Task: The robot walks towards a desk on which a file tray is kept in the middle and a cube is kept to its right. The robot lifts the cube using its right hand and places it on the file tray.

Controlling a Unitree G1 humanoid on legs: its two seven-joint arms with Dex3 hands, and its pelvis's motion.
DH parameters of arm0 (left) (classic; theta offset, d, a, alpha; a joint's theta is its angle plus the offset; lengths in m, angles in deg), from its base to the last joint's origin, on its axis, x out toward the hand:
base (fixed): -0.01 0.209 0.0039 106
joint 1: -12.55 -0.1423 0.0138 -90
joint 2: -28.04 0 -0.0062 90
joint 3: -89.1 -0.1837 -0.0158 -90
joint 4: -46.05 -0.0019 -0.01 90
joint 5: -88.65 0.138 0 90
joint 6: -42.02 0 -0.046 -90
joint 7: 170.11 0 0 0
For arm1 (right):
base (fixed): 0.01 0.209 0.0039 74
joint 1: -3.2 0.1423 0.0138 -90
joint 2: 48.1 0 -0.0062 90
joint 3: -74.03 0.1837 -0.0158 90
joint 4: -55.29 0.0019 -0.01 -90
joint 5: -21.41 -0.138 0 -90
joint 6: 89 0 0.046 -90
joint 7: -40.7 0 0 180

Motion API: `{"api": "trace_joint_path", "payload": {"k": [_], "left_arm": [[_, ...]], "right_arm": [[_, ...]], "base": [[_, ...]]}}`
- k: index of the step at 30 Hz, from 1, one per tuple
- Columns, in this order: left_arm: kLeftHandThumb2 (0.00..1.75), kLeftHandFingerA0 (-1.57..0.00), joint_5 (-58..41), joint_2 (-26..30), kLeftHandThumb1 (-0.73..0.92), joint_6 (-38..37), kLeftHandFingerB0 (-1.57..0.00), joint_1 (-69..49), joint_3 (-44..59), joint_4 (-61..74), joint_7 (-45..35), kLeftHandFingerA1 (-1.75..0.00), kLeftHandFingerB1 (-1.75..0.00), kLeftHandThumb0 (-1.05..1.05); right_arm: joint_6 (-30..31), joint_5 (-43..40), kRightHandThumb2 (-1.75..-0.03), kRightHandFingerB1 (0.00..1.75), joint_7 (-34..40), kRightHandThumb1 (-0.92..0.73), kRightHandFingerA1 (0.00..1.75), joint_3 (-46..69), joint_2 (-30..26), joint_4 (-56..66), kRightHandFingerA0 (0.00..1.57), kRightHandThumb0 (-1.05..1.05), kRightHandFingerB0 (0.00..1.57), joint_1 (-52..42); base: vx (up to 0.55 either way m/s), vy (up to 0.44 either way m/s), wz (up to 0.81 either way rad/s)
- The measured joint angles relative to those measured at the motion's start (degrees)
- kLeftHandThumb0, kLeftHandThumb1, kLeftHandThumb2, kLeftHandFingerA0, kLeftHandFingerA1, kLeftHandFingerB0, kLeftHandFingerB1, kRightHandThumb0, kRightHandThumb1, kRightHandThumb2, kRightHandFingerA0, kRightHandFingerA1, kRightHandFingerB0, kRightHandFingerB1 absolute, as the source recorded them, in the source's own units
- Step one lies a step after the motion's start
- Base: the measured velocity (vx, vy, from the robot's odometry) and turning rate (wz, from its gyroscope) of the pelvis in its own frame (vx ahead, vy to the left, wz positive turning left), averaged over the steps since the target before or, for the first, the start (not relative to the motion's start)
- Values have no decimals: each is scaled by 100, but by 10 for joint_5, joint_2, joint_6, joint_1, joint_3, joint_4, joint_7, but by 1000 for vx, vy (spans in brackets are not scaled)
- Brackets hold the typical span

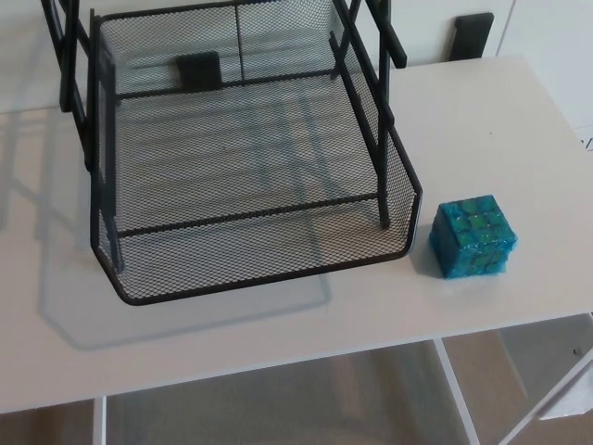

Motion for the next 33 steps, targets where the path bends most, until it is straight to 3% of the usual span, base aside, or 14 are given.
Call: {"api": "trace_joint_path", "payload": {"k": [1, 2, 7, 11, 12, 15, 16, 18, 20, 22, 29, 30, 31, 33], "left_arm": [[107, -36, -2, -1, 69, 0, -15, 0, 4, -3, 0, -63, -50, -83], [66, -38, -6, -1, 87, 0, -21, -2, 16, -12, -1, -57, -39, -87], [66, -37, -28, -1, 89, -1, -22, 10, 69, -35, -4, -63, -42, -80], [66, -36, -41, -1, 88, -1, -21, 8, 105, -64, -5, -62, -41, -80], [107, -31, -46, -2, 68, -1, -14, 6, 115, -74, -5, -63, -50, -78], [105, -31, -54, -2, 67, -1, -16, 4, 136, -90, -7, -62, -50, -79], [66, -38, -57, -2, 88, -1, -22, 3, 145, -97, -8, -57, -39, -79], [66, -39, -61, -2, 89, -1, -23, 2, 158, -106, -9, -56, -39, -78], [67, -40, -66, -3, 90, -1, -23, 1, 170, -118, -10, -55, -38, -78], [66, -42, -71, -4, 88, -1, -23, 2, 180, -129, -10, -53, -37, -79], [66, -41, -82, -9, 86, -1, -24, 5, 208, -170, -15, -55, -38, -79], [66, -41, -85, -11, 88, -1, -22, 5, 212, -176, -16, -56, -38, -78], [66, -41, -86, -12, 88, -1, -22, 6, 216, -181, -16, -56, -38, -78], [65, -41, -90, -14, 87, -1, -23, 7, 222, -189, -17, -55, -38, -79]], "right_arm": [[4, 0, -80, 29, 0, -50, 60, 0, -1, 8, 42, -56, 7, 7], [16, 0, -80, 31, 0, -50, 57, 0, -4, 33, 37, -54, 7, 32], [52, 1, -59, 26, 0, -64, 41, -1, -22, 136, 33, -42, 7, 141], [83, 1, -81, 37, 0, -48, 56, -1, -32, 198, 23, -59, 3, 201], [93, 1, -62, 27, 0, -63, 53, -1, -35, 212, 27, -55, 6, 218], [116, 2, -84, 27, 0, -47, 58, -1, -46, 247, 27, -58, 3, 254], [126, 2, -59, 24, 0, -59, 53, -1, -51, 262, 34, -54, 4, 269], [143, 2, -82, 26, -1, -43, 53, -1, -59, 284, 18, -50, 1, 292], [160, 2, -58, 23, -2, -60, 39, -2, -68, 305, 24, -54, 4, 319], [177, 2, -83, 18, -4, -47, 50, -7, -75, 325, 14, -64, 0, 354], [237, 14, -81, 24, -26, -43, 50, -68, -87, 384, 12, -61, 1, 485], [247, 17, -96, 51, -31, -41, 50, -81, -88, 392, 0, -35, 0, 506], [255, 21, -58, 24, -35, -59, 40, -95, -88, 398, 11, -58, 4, 525], [269, 28, -82, 26, -44, -42, 45, -122, -88, 406, 0, -63, 0, 557]], "base": [[7, 3, -9], [-14, 4, -16], [-2, 1, 0], [33, -15, 10], [43, -14, 8], [0, 0, 0], [0, 0, 0], [0, 0, 0], [0, 0, 0], [0, 0, 0], [0, 0, 0], [0, 0, 0], [0, 0, 0], [0, 0, 0]]}}
